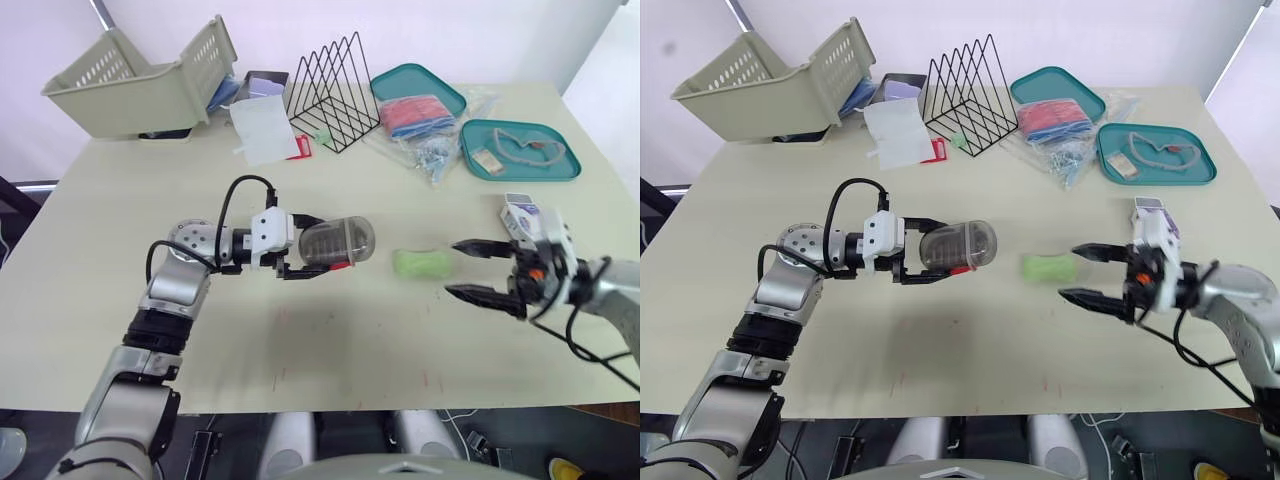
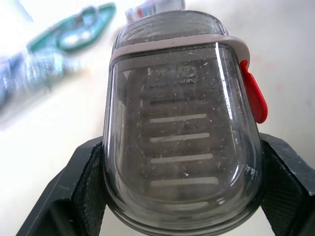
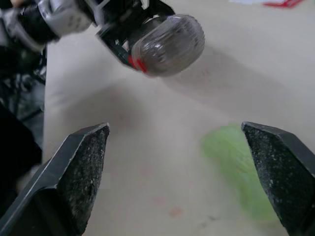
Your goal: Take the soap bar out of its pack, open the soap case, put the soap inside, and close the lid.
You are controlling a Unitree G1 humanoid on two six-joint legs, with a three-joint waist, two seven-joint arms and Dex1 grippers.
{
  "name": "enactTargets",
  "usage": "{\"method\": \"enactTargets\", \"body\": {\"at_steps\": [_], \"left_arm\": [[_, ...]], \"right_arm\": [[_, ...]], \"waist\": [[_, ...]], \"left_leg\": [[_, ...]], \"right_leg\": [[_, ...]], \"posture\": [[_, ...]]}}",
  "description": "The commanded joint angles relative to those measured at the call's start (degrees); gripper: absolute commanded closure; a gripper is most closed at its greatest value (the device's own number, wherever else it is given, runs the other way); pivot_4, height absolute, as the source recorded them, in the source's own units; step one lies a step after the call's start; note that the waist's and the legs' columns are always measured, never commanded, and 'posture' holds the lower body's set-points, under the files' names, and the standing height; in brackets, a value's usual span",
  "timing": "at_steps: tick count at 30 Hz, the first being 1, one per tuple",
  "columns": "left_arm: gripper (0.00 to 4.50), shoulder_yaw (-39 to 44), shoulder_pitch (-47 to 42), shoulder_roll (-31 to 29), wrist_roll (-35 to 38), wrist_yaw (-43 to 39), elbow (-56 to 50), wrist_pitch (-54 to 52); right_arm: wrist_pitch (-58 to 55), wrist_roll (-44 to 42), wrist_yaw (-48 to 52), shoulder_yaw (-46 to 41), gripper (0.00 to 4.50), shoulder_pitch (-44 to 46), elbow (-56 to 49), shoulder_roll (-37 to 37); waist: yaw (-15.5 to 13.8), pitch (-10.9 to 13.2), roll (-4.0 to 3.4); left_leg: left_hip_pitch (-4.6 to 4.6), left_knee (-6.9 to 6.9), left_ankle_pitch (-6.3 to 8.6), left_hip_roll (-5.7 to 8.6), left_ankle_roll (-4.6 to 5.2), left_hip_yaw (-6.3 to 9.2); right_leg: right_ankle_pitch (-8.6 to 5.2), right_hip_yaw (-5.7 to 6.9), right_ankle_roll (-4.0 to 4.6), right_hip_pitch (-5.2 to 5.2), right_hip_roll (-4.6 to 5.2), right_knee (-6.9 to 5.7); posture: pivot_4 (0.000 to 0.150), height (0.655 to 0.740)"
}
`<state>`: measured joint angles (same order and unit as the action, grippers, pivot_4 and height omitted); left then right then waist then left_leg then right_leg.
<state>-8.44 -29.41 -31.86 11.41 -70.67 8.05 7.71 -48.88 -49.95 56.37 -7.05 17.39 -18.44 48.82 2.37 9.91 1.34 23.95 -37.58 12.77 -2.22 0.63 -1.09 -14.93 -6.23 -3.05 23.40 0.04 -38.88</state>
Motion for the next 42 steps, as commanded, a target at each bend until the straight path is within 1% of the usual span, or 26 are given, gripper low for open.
{"method": "enactTargets", "body": {"at_steps": [1,3,6,11,14,20,30,31,32,33,34,36,42], "left_arm": [[1.02,-0.6,1.1,1.3,-0.6,3.0,-6.2,2.4],[1.02,-1.4,1.6,1.9,-2.2,4.3,-7.0,4.5],[1.02,-2.2,1.8,2.6,-4.3,5.9,-6.9,7.6],[1.02,-3.3,1.7,2.5,-5.4,6.8,-7.1,10.4],[1.02,-3.8,1.7,2.6,-5.5,7.2,-7.3,10.6],[1.02,-4.0,1.7,2.8,-5.2,7.7,-7.9,9.9],[1.02,-4.3,1.9,2.6,-5.0,8.2,-8.8,9.4],[1.02,-4.3,2.0,2.5,-5.0,8.3,-8.9,9.3],[1.02,-4.3,2.0,2.5,-5.0,8.3,-9.0,9.3],[1.02,-4.3,2.0,2.5,-4.9,8.3,-9.0,9.2],[1.02,-4.3,1.9,2.6,-4.8,8.4,-9.0,9.0],[1.02,-4.2,1.9,2.6,-4.6,8.6,-9.2,8.6],[1.02,-4.1,2.2,2.5,-4.1,9.0,-9.6,7.8]], "right_arm": [[-21.3,-15.9,-14.1,-2.2,0.0,8.4,1.1,-2.2],[-27.5,-24.9,-22.0,-3.7,0.0,13.0,5.1,-4.8],[-31.5,-36.2,-32.1,-3.5,0.0,16.6,9.5,-6.1],[-29.2,-49.8,-46.4,0.1,0.0,17.6,13.6,-6.1],[-27.6,-55.8,-51.8,3.2,0.0,17.5,14.3,-5.1],[-24.9,-62.3,-56.7,7.4,0.0,16.8,13.6,-2.2],[-22.6,-63.0,-56.9,8.7,0.0,16.3,14.6,-3.4],[-22.4,-63.0,-56.9,8.7,0.51,16.2,14.6,-3.4],[-22.3,-63.0,-56.9,8.7,0.71,16.2,14.7,-3.5],[-22.3,-63.0,-56.8,8.7,1.2,16.1,14.8,-3.6],[-22.4,-63.0,-56.7,8.8,1.8,16.1,14.9,-3.6],[-22.6,-63.0,-56.3,9.0,2.52,16.0,14.9,-3.7],[-22.8,-62.7,-53.1,8.6,2.57,15.2,13.9,-3.8]], "waist": [[-0.1,0.0,0.04],[-0.1,0.0,0.06],[-0.2,0.0,0.06],[0.0,0.0,0.06],[0.1,0.0,0.06],[0.1,0.0,0.05],[0.1,0.0,0.05],[0.1,0.0,0.05],[0.1,0.0,0.05],[0.0,0.0,0.05],[0.0,0.0,0.05],[0.0,0.0,0.05],[0.0,0.0,0.04]], "left_leg": [[0.01,0.0,0.0,0.0,0.0,0.03],[0.03,0.0,0.0,0.0,0.0,0.06],[0.14,0.0,0.0,0.03,0.01,0.1],[0.41,0.0,0.01,0.04,0.03,0.15],[0.47,0.0,0.01,0.04,0.03,0.23],[0.52,-0.05,0.0,0.01,0.03,0.31],[0.76,-0.36,0.01,-0.01,0.04,0.6],[0.78,-0.39,0.01,-0.01,0.03,0.62],[0.78,-0.41,0.01,-0.01,0.03,0.63],[0.79,-0.44,0.01,-0.02,0.04,0.64],[0.8,-0.46,0.01,-0.02,0.04,0.65],[0.8,-0.49,0.01,-0.02,0.04,0.65],[0.81,-0.51,0.01,-0.02,0.04,0.67]], "right_leg": [[0.0,0.02,0.0,-0.01,0.0,0.01],[0.0,0.03,0.0,-0.01,-0.01,0.01],[0.0,0.05,0.0,0.05,0.0,0.01],[0.0,0.11,-0.01,0.17,0.03,0.1],[0.0,0.18,-0.01,0.22,0.02,0.1],[0.0,0.25,-0.01,0.22,0.01,0.09],[0.0,0.54,-0.01,0.22,0.01,0.07],[0.0,0.56,-0.01,0.22,0.01,0.06],[0.0,0.57,-0.01,0.22,0.01,0.06],[0.0,0.58,-0.01,0.21,0.01,0.06],[0.0,0.59,-0.01,0.21,0.01,0.06],[0.0,0.59,-0.01,0.2,0.01,0.04],[0.0,0.61,-0.01,0.19,0.01,0.04]], "posture": [[0.15,0.74],[0.15,0.74],[0.15,0.74],[0.15,0.74],[0.15,0.74],[0.15,0.74],[0.15,0.74],[0.15,0.74],[0.15,0.74],[0.15,0.74],[0.15,0.74],[0.15,0.74],[0.15,0.74]]}}
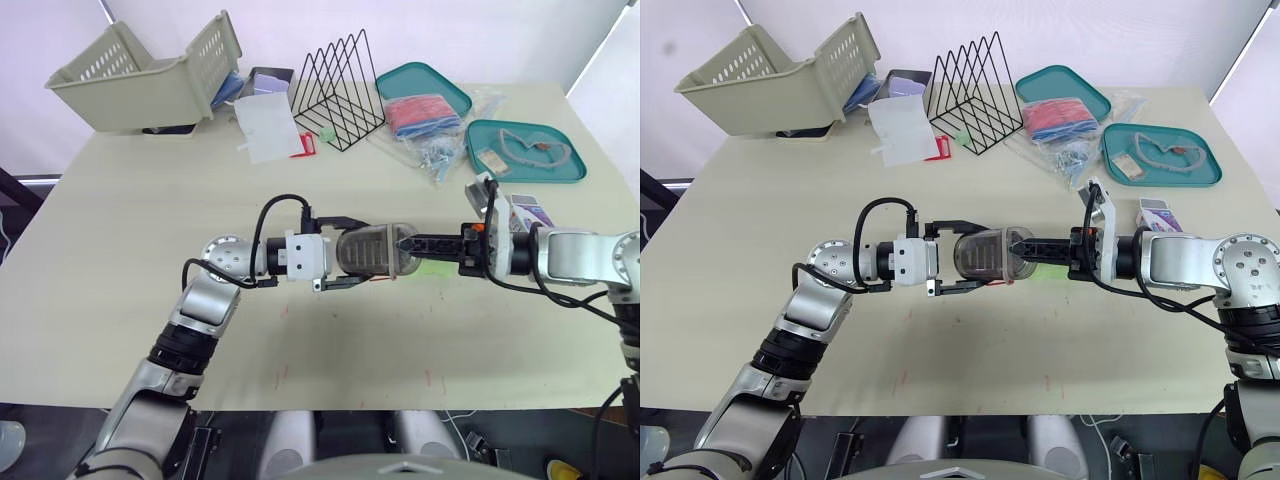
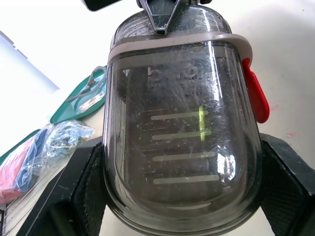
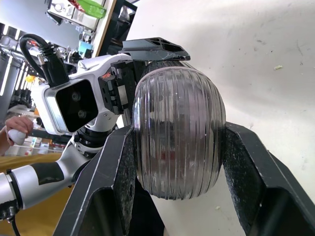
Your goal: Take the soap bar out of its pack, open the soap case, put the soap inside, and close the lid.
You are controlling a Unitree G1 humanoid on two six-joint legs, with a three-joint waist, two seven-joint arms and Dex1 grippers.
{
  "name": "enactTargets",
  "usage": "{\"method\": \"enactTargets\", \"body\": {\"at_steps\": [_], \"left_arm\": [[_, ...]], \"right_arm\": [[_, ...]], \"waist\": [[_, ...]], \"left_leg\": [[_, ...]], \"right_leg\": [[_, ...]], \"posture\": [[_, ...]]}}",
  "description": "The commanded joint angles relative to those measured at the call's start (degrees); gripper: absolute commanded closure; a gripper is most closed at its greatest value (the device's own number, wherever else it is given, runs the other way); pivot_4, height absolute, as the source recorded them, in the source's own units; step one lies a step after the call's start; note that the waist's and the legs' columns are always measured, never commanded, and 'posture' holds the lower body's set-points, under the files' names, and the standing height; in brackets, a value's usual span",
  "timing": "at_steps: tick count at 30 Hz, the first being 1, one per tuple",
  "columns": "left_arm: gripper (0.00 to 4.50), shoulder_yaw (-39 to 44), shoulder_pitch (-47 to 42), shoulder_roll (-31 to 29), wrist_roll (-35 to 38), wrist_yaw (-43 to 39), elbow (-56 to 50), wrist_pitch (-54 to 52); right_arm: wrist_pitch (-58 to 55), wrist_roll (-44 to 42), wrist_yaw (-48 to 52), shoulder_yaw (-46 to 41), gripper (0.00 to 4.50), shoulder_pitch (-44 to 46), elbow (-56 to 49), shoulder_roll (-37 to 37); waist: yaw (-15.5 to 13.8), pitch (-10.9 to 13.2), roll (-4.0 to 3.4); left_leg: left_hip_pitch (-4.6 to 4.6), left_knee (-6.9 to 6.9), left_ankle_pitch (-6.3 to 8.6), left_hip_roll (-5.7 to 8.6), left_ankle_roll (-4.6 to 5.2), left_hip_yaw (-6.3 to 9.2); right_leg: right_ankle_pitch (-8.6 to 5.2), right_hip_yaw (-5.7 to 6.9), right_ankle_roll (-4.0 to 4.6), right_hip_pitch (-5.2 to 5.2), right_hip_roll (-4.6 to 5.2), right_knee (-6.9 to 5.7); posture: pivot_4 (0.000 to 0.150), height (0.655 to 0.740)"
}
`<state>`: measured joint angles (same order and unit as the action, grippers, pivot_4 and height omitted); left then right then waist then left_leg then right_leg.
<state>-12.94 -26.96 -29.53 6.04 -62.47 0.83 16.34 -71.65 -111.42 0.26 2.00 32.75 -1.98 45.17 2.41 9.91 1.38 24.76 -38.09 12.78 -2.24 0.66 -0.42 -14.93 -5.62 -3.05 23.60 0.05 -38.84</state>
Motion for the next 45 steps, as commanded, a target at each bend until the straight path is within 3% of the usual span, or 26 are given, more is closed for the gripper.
{"method": "enactTargets", "body": {"at_steps": [1,8,18,24,30,38,45], "left_arm": [[1.02,0.5,-0.1,0.1,1.5,0.8,-2.4,-1.1],[1.02,0.7,0.5,-0.4,2.0,1.0,-2.7,-2.0],[1.02,0.9,1.0,-0.8,2.3,1.1,-3.1,-3.4],[1.02,1.2,1.0,-1.3,2.2,0.9,-2.7,-4.1],[1.02,0.7,1.2,-0.9,2.3,1.1,-2.6,-4.5],[1.02,0.4,1.2,0.0,2.0,1.6,-2.4,-5.0],[1.02,0.8,2.1,-0.8,2.1,2.3,-3.2,-5.5]], "right_arm": [[-0.1,-1.3,4.1,-0.9,2.57,-0.5,-2.7,-0.2],[-0.8,-1.6,12.2,-3.5,2.57,-2.2,-2.8,-0.9],[-0.3,-0.4,11.8,-5.0,2.57,-4.7,-2.2,3.3],[-1.7,8.8,13.6,-11.4,2.57,-10.0,3.8,14.1],[-1.9,23.8,13.1,-12.3,2.57,-9.8,8.2,19.2],[-1.7,41.2,10.4,-9.1,2.57,-3.3,9.9,12.3],[-5.1,49.1,10.9,-10.2,2.57,0.3,13.1,6.1]], "waist": [[0.0,0.0,0.0],[0.0,0.0,-0.01],[0.0,0.0,-0.01],[-0.5,0.0,-0.01],[0.1,0.0,-0.03],[0.0,0.0,-0.04],[-0.2,0.0,-0.06]], "left_leg": [[0.01,0.0,0.0,0.0,0.0,0.0],[0.02,-0.02,0.0,0.0,0.0,0.03],[0.02,-0.02,0.0,0.01,0.0,0.04],[0.07,-0.07,0.0,0.02,0.0,0.06],[-0.05,-0.08,0.0,-0.02,0.0,-0.04],[-0.05,-0.1,0.0,-0.01,0.0,-0.12],[0.03,-0.08,0.02,0.05,0.02,-0.06]], "right_leg": [[0.0,0.0,0.0,0.0,0.0,0.0],[0.0,0.03,0.0,0.0,0.0,0.0],[0.0,0.04,0.0,-0.01,-0.01,0.0],[-0.01,0.08,-0.01,-0.03,0.07,0.03],[0.0,0.03,-0.01,-0.02,-0.05,-0.01],[0.01,-0.05,-0.02,-0.01,-0.04,0.0],[0.0,-0.04,-0.02,0.0,0.0,0.03]], "posture": [[0.15,0.74],[0.15,0.74],[0.15,0.74],[0.15,0.74],[0.15,0.74],[0.15,0.74],[0.15,0.74]]}}
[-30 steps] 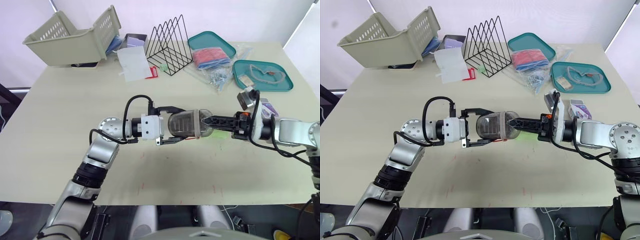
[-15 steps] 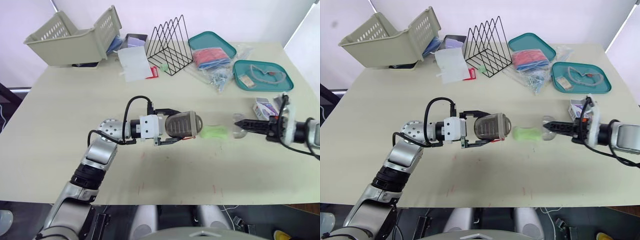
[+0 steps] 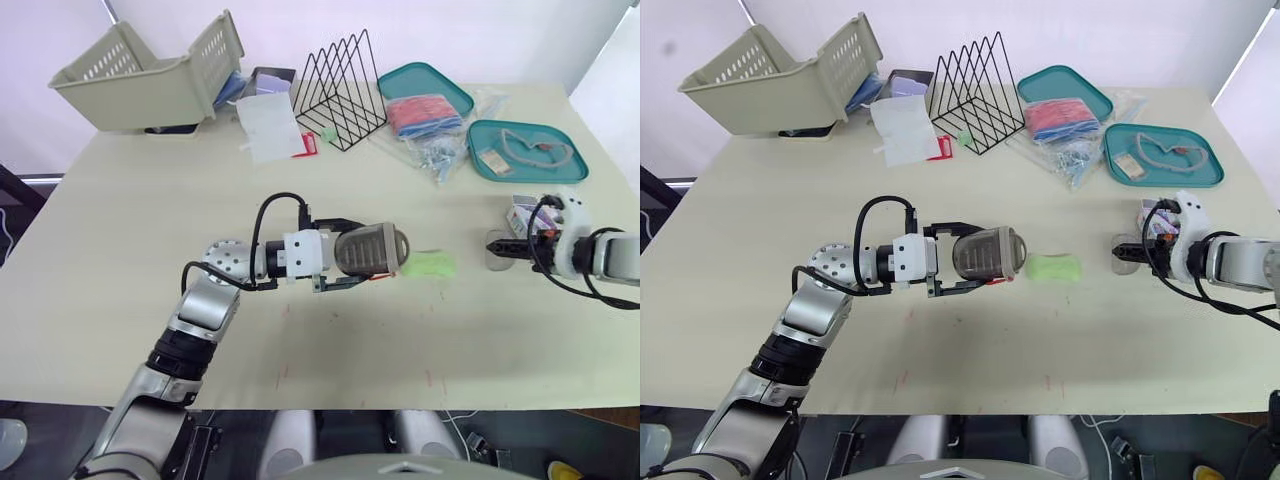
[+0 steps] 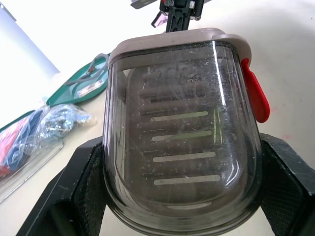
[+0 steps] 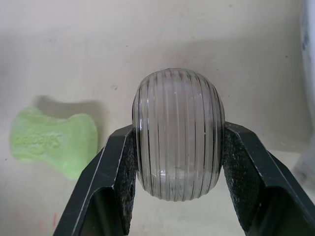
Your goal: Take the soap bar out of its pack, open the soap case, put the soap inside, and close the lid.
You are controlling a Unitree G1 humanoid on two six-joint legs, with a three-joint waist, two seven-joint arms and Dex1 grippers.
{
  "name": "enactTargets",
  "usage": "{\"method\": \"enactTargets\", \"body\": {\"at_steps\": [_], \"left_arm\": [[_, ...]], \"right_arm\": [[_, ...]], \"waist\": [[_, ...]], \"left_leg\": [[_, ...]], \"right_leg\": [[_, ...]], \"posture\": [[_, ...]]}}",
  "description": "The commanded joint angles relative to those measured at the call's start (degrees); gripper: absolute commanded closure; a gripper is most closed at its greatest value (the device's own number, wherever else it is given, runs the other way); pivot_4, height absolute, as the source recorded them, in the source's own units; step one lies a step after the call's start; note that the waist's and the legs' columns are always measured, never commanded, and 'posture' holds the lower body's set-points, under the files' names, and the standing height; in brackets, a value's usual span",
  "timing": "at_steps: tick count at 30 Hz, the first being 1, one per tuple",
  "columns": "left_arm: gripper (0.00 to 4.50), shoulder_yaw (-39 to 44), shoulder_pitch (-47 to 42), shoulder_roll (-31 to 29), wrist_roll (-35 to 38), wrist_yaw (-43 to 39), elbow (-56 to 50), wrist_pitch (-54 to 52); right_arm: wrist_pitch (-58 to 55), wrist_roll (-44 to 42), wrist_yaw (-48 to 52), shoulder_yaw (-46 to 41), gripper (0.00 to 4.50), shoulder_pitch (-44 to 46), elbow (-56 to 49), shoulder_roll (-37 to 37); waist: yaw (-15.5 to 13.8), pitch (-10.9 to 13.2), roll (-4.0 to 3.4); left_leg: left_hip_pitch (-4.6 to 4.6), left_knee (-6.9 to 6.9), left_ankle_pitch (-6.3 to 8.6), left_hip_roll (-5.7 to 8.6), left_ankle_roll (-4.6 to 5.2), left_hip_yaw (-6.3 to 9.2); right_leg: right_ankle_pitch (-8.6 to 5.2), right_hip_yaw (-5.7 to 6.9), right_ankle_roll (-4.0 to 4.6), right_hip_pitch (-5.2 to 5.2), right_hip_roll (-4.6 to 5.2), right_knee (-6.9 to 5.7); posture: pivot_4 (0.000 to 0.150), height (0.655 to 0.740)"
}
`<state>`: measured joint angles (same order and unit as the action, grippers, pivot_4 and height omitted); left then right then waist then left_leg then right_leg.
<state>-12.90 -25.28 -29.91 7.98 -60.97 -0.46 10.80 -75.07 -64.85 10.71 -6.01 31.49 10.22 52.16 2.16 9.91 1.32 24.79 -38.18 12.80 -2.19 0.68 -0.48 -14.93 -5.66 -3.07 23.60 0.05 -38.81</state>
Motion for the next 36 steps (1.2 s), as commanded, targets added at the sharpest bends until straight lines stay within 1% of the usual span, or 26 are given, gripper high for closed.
{"method": "enactTargets", "body": {"at_steps": [1,3,4,5,6,8,11,14,16,19,21,23,25,30,36], "left_arm": [[1.02,0.8,0.5,-0.4,0.2,0.9,-2.1,-0.1],[1.02,0.9,0.8,-0.5,0.2,1.1,-2.4,-0.3],[1.02,1.0,0.8,-0.6,0.2,1.2,-2.4,-0.4],[1.02,1.0,0.9,-0.7,0.2,1.2,-2.4,-0.5],[1.02,1.0,0.9,-0.8,0.2,1.3,-2.4,-0.5],[1.02,1.1,0.8,-0.9,0.3,1.3,-2.1,-0.5],[1.02,1.3,0.1,-1.3,0.5,1.2,-1.3,-0.4],[1.02,1.3,-0.6,-1.4,0.6,0.9,-0.6,-0.3],[1.02,1.2,-1.2,-1.5,0.6,0.6,0.0,-0.1],[1.02,1.1,-1.9,-1.6,0.7,0.0,1.0,0.1],[1.02,0.9,-2.6,-1.5,0.7,-0.6,1.7,0.2],[1.02,0.8,-3.4,-1.4,0.7,-1.1,2.4,0.2],[1.02,0.6,-3.9,-1.3,0.7,-1.8,3.1,0.4],[1.02,0.1,-4.9,-1.5,0.6,-3.6,4.1,0.2],[1.02,-0.9,-6.6,-2.5,0.5,-6.2,4.6,-2.9]], "right_arm": [[-2.2,2.9,0.5,-2.7,1.78,1.7,1.2,-1.4],[-3.4,3.7,1.7,-3.0,0.88,1.8,0.3,-1.9],[-3.6,4.3,2.4,-3.1,0.61,1.8,-0.3,-2.1],[-3.9,4.8,3.0,-3.3,0.08,1.9,-0.8,-2.2],[-4.2,5.4,3.5,-3.5,0.03,2.0,-1.1,-2.3],[-4.0,6.0,4.2,-4.6,0.03,2.6,-1.6,-2.7],[4.0,10.9,13.0,-1.7,0.03,1.5,-8.4,0.9],[19.4,15.1,26.8,-2.6,0.03,-2.8,-15.3,1.2],[31.3,18.5,36.0,-3.7,0.03,-8.1,-19.3,0.3],[43.2,21.8,44.6,-4.5,0.03,-15.3,-22.0,-2.0],[53.8,24.9,50.6,-4.5,0.03,-21.4,-23.3,-5.1],[65.3,29.5,56.0,-3.3,0.03,-26.4,-22.8,-7.6],[72.1,32.1,58.9,-2.7,0.03,-29.0,-21.2,-9.8],[82.4,34.7,63.9,-2.4,0.03,-30.9,-16.8,-12.9],[83.1,34.5,63.8,-2.1,0.03,-31.0,-15.4,-14.4]], "waist": [[0.1,0.0,0.0],[0.1,0.0,0.0],[0.1,0.0,0.0],[0.1,0.0,0.0],[0.1,0.0,0.0],[0.1,0.0,0.0],[0.2,0.1,-0.11],[0.1,0.1,-0.12],[0.1,0.1,-0.11],[-0.3,0.1,-0.1],[-0.2,0.1,-0.1],[-0.3,0.1,-0.09],[-0.1,0.1,-0.12],[0.3,0.1,-0.13],[0.0,0.1,-0.13]], "left_leg": [[0.0,0.0,0.01,0.0,0.01,0.0],[-0.01,0.0,0.02,0.0,0.03,-0.01],[-0.02,0.0,0.02,0.0,0.03,-0.01],[-0.02,0.0,0.02,-0.01,0.03,0.01],[-0.04,0.0,0.02,-0.01,0.03,0.01],[-0.03,-0.01,0.02,-0.01,0.03,0.0],[-0.03,-0.01,0.02,-0.01,0.03,-0.02],[-0.01,0.01,0.02,-0.01,0.03,0.03],[-0.02,0.04,0.02,-0.02,0.03,0.08],[0.0,0.03,0.03,0.0,0.03,0.18],[0.02,-0.02,0.02,0.04,0.03,0.15],[0.01,-0.07,0.02,0.04,0.03,0.18],[-0.03,-0.12,0.02,0.04,0.02,0.17],[-0.18,-0.18,0.01,-0.01,0.01,0.07],[-0.11,-0.15,0.01,0.0,0.01,0.12]], "right_leg": [[0.0,0.0,0.0,0.0,0.0,0.01],[0.0,-0.01,0.0,-0.01,0.0,0.01],[0.0,0.0,0.0,-0.01,0.0,-0.01],[0.0,0.01,0.0,0.0,-0.01,-0.02],[0.0,0.01,0.0,-0.01,-0.02,-0.03],[0.0,0.0,0.0,-0.01,-0.02,-0.03],[0.0,0.0,0.0,0.0,-0.01,-0.02],[-0.01,0.04,-0.01,0.01,-0.01,0.0],[-0.01,0.1,-0.01,0.0,-0.04,0.01],[-0.01,0.21,-0.01,-0.05,-0.04,0.02],[-0.01,0.17,-0.01,-0.06,0.01,0.01],[-0.01,0.2,-0.02,-0.09,0.0,0.01],[-0.02,0.2,-0.04,-0.1,-0.01,-0.04],[0.02,0.14,-0.08,-0.13,-0.04,-0.12],[0.03,0.15,-0.03,-0.12,-0.05,-0.09]], "posture": [[0.15,0.74],[0.15,0.74],[0.15,0.74],[0.15,0.74],[0.15,0.74],[0.15,0.74],[0.15,0.74],[0.15,0.74],[0.15,0.74],[0.15,0.74],[0.15,0.74],[0.15,0.74],[0.15,0.74],[0.15,0.74],[0.15,0.74]]}}
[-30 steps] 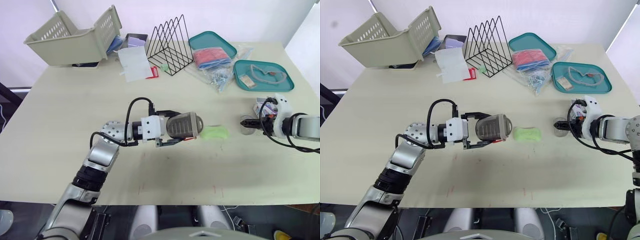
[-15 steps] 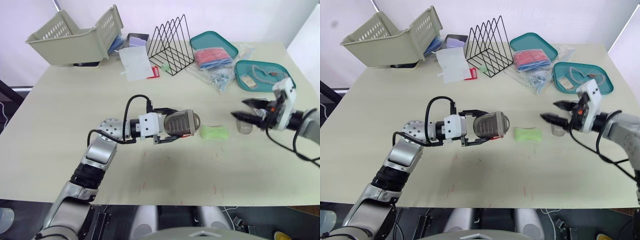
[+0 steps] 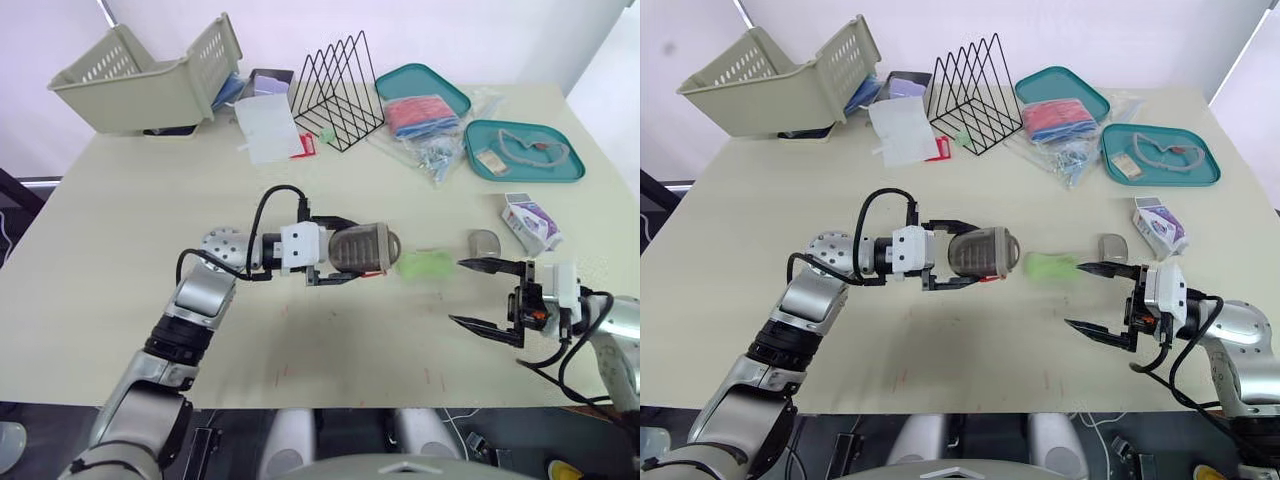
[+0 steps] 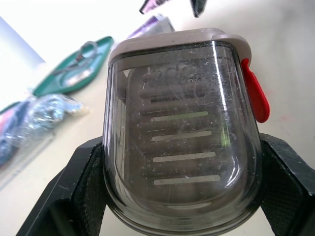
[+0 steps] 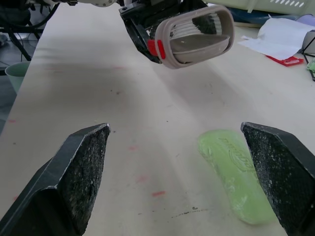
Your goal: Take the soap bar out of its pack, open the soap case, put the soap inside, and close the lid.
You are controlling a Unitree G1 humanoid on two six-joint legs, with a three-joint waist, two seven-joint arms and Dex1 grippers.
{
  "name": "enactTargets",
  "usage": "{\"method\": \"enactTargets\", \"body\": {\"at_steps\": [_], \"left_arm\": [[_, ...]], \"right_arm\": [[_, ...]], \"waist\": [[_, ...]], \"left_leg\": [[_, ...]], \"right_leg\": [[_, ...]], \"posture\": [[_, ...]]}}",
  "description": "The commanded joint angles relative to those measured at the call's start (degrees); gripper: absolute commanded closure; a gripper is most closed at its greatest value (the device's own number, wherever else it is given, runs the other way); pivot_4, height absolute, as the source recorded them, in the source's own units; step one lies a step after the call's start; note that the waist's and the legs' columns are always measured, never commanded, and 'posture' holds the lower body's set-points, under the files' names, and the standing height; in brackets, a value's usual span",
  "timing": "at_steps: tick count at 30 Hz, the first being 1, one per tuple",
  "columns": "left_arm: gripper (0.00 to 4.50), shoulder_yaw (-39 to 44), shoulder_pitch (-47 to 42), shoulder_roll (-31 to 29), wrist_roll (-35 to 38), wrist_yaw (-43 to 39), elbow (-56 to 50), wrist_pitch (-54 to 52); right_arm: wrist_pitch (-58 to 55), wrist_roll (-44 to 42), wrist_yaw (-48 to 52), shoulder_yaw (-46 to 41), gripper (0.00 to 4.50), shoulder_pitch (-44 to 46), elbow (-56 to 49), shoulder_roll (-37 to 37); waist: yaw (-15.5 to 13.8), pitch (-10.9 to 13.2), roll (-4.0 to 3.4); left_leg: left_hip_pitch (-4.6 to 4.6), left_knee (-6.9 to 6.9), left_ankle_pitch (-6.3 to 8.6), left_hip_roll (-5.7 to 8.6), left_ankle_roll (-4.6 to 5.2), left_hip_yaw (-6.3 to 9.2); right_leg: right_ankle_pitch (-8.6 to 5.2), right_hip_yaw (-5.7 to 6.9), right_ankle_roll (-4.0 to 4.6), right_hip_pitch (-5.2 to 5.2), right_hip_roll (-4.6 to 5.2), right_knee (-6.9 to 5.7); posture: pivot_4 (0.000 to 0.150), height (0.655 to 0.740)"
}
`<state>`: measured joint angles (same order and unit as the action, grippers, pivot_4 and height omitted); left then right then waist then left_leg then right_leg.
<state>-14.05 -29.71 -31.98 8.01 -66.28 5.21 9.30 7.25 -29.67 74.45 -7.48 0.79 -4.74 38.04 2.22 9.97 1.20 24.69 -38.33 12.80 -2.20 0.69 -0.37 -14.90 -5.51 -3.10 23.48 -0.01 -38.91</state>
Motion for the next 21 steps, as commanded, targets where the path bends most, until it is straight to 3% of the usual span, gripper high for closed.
{"method": "enactTargets", "body": {"at_steps": [1,12,21], "left_arm": [[1.02,0.0,-2.8,-0.9,0.4,-1.6,-1.1,-2.7],[1.02,-5.1,-14.0,-5.0,-6.6,-6.7,2.5,-16.5],[1.02,-9.3,-17.5,-4.5,-9.9,-9.2,0.4,-25.3]], "right_arm": [[0.5,-0.8,-0.2,-0.7,0.03,-0.3,-0.1,-0.4],[-1.2,-3.2,0.0,-0.9,0.03,-3.1,-1.1,-1.8],[2.1,-0.7,1.0,-0.9,0.03,-6.3,2.5,-2.3]], "waist": [[-0.1,0.0,0.0],[-0.2,0.0,0.0],[-0.1,0.0,0.0]], "left_leg": [[0.01,0.0,0.0,0.0,0.0,0.0],[0.01,-0.02,0.0,0.03,0.0,0.02],[0.02,-0.02,0.0,0.03,0.0,0.04]], "right_leg": [[0.0,0.0,0.0,0.0,0.0,0.0],[-0.01,0.01,-0.01,-0.01,0.0,-0.01],[-0.01,0.01,0.0,0.0,-0.02,-0.02]], "posture": [[0.15,0.74],[0.15,0.74],[0.15,0.74]]}}
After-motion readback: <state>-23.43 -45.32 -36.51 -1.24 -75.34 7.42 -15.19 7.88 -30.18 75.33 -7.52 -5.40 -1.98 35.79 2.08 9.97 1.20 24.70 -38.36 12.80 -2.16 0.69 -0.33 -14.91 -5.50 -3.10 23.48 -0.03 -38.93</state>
